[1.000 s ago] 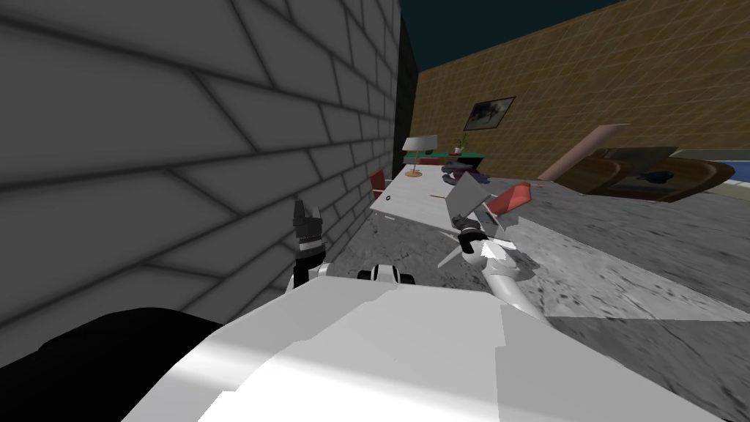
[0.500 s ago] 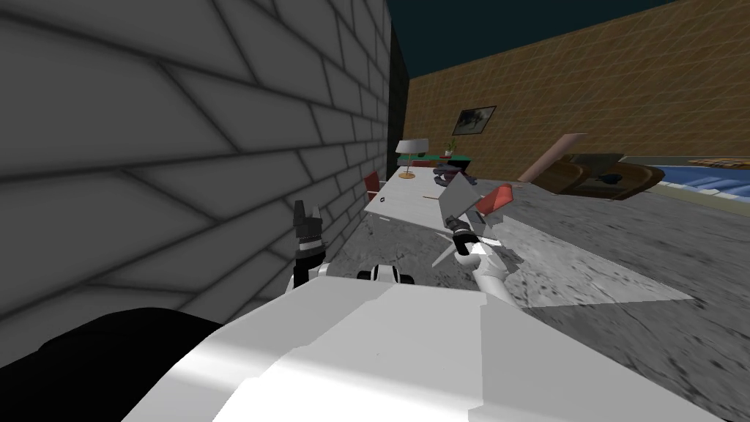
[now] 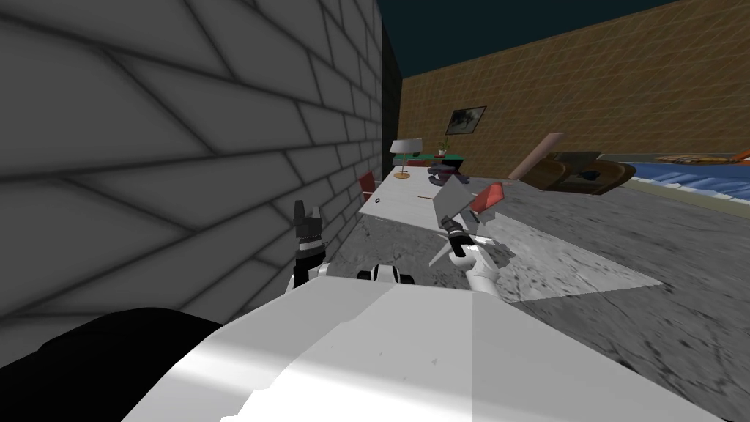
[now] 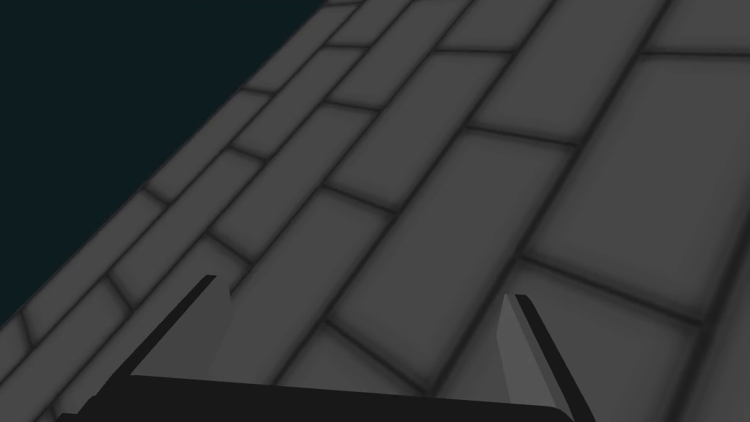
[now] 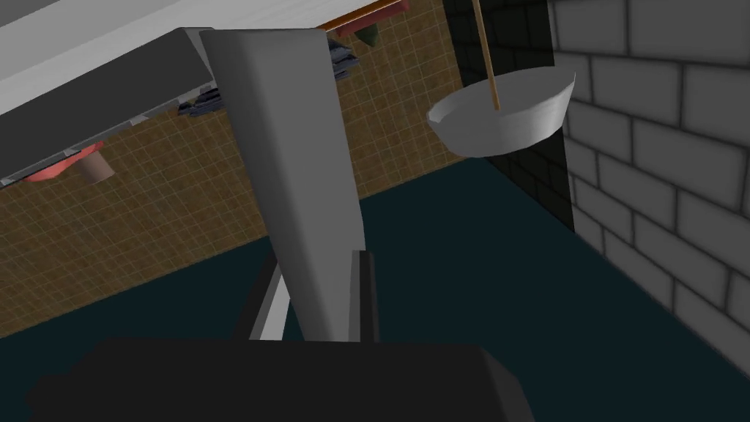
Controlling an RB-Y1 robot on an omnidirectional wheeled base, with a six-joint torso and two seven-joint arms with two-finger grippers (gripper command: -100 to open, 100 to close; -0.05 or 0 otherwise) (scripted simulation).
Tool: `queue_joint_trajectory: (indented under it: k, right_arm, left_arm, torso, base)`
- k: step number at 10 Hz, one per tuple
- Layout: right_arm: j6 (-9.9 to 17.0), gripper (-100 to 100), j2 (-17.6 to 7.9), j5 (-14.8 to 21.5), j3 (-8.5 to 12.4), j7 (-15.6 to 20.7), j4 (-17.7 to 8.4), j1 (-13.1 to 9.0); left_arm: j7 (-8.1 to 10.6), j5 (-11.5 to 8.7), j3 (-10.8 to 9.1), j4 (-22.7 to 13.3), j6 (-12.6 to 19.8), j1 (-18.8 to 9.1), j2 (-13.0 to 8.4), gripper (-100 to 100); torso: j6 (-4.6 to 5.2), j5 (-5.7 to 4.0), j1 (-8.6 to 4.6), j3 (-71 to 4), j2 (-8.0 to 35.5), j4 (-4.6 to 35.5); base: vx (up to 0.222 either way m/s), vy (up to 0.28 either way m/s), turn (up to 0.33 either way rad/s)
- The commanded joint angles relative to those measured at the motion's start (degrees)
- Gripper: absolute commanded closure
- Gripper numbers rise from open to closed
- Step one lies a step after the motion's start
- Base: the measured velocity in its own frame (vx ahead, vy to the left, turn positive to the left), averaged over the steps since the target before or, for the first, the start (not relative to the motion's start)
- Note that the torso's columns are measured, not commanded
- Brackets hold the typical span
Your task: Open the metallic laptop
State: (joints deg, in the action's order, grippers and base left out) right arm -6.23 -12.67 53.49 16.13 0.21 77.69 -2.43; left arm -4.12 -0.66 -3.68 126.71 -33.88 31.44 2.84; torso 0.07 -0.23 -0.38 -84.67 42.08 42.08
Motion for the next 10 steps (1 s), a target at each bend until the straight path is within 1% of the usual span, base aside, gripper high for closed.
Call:
queue_joint_trajectory:
  k: [1, 4, 7, 8, 10]
  right_arm:
    - [-2.49, 100, 1.78, -2.17, 0.66, -0.6, -1.15, 0.4]
    - [-6.22, 100, 4.44, -5.43, 1.65, -1.49, -2.89, 1.0]
    - [-9.96, 100, 7.1, -8.68, 2.63, -2.38, -4.62, 1.6]
    - [-9.96, 100, 7.1, -8.68, 2.63, -2.38, -4.62, 1.6]
    - [-12.45, 100, 8.88, -10.85, 3.29, -2.98, -5.77, 2.0]
  left_arm:
    - [0.0, 0.0, -0.01, 0.0, 0.0, 0.01, 0.0, 0]
    - [0.0, 0.0, 0.0, 0.0, 0.0, 0.0, 0.0, 0]
    - [0.0, 0.0, 0.0, 0.0, 0.0, 0.0, 0.0, 0]
    - [0.0, 0.0, 0.0, 0.0, 0.0, 0.0, 0.0, 0]
    - [0.0, 0.0, 0.0, 0.0, 0.0, 0.0, 0.0, 0]
  torso:
    - [0.04, -0.03, 0.03, 0.0, 0.01, -0.06]
    - [-0.18, -0.22, 0.03, -0.16, -0.29, -0.33]
    - [-0.14, -0.28, -0.03, -0.27, -0.48, -0.47]
    - [-0.19, -0.31, -0.07, -0.3, -0.56, -0.49]
    - [-0.26, -0.27, 0.05, -0.21, -0.41, -0.42]
  base:
    - [0.04, -0.04, -0.077]
    - [0.032, -0.05, -0.06]
    - [0.045, -0.047, -0.07]
    - [0.029, -0.023, -0.016]
    - [0.023, -0.034, -0.068]
